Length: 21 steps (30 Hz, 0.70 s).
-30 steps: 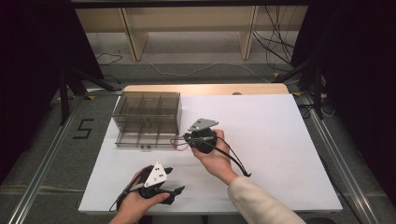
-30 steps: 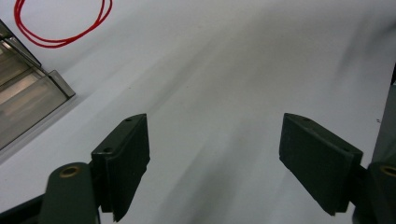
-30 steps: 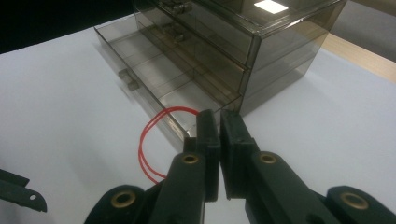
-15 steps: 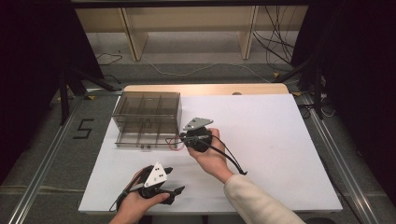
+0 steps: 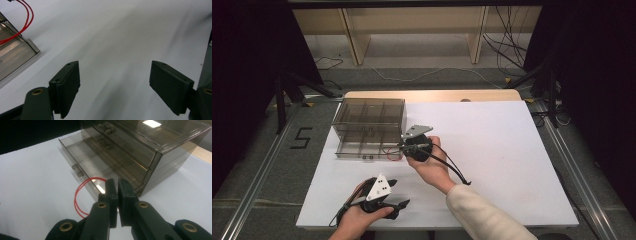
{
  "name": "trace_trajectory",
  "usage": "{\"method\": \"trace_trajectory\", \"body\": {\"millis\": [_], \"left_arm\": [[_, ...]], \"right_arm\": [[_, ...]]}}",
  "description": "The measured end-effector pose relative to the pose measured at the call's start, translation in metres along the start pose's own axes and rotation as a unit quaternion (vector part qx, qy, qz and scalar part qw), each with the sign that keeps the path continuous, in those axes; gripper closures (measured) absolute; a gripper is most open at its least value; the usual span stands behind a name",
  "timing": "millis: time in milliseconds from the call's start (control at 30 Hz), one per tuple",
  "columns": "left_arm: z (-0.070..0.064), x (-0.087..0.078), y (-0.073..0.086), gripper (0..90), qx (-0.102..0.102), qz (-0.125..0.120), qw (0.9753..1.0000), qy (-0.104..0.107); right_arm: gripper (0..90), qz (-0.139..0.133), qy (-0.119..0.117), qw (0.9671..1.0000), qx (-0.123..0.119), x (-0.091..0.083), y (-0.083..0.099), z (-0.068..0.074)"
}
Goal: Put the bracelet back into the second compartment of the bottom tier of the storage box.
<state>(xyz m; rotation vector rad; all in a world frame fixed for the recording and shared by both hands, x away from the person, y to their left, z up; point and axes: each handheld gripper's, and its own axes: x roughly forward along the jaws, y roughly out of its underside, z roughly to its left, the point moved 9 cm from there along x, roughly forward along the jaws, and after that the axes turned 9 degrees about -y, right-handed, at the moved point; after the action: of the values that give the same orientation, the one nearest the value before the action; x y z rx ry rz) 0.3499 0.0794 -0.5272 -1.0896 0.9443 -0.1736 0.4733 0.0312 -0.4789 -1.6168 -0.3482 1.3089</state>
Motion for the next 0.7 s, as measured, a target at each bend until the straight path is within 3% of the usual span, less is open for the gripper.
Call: {"method": "trace_trajectory", "body": {"millis": [700], "left_arm": [[-0.001,0.000,-0.001,24.3,0.001,-0.001,1.0000,0.002]], "right_arm": [[87.7,0.004,-0.012,0.9999,-0.004,0.016,-0.010,0.008]]}}
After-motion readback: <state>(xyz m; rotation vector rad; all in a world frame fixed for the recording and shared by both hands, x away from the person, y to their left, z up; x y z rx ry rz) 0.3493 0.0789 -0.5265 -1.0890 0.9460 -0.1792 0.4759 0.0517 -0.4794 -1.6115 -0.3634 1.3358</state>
